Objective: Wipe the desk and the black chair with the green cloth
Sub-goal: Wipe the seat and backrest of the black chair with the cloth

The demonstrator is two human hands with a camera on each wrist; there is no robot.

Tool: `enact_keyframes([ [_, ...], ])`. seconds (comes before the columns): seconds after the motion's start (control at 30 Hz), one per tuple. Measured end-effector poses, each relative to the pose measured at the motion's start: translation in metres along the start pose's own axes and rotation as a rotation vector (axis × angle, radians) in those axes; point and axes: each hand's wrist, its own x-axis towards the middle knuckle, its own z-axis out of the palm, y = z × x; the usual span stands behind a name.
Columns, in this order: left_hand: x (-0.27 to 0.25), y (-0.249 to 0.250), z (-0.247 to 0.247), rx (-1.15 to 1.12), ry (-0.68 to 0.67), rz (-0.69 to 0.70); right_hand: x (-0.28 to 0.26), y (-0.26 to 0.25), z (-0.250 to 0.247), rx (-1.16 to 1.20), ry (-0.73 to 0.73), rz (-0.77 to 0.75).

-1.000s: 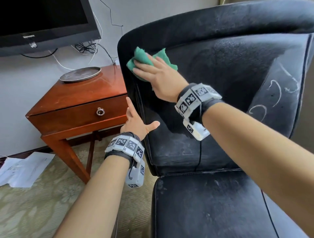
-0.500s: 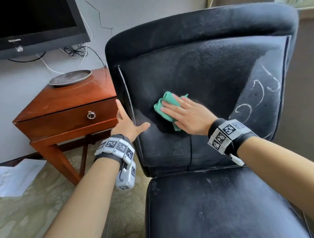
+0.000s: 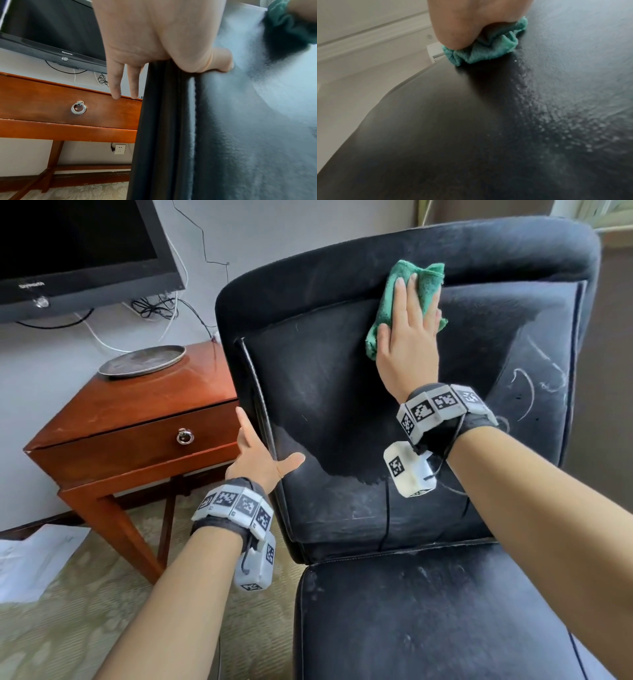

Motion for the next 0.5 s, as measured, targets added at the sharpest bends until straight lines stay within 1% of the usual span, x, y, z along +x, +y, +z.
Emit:
enact_keyframes([
  [0.1,0.003,-0.002,0.002,-0.006,-0.001,-0.003,-0.003,-0.001,0.002,0.021,-0.024,-0.138],
  [0.23,0.003,-0.002,0.003,-0.008,0.006,-0.011,-0.019,-0.015,0.011,0.064,-0.124,-0.341],
  [0.33,0.001,-0.001,0.001,-0.02,0.005,-0.014,-0.055,-0.021,0.029,-0.008,-0.293,-0.579],
  [0.4,0.0,0.0,0.0,-0.016,0.003,-0.011,-0.085,-0.014,0.041,-0.024,-0.401,-0.671],
  [0.43,0.0,0.0,0.0,-0.013,0.002,-0.009,-0.097,-0.008,0.046,-0.036,-0.421,-0.706],
  [0.5,0.0,0.001,-0.001,0.001,0.001,-0.014,-0.114,0.004,0.051,-0.116,-0.403,-0.772],
])
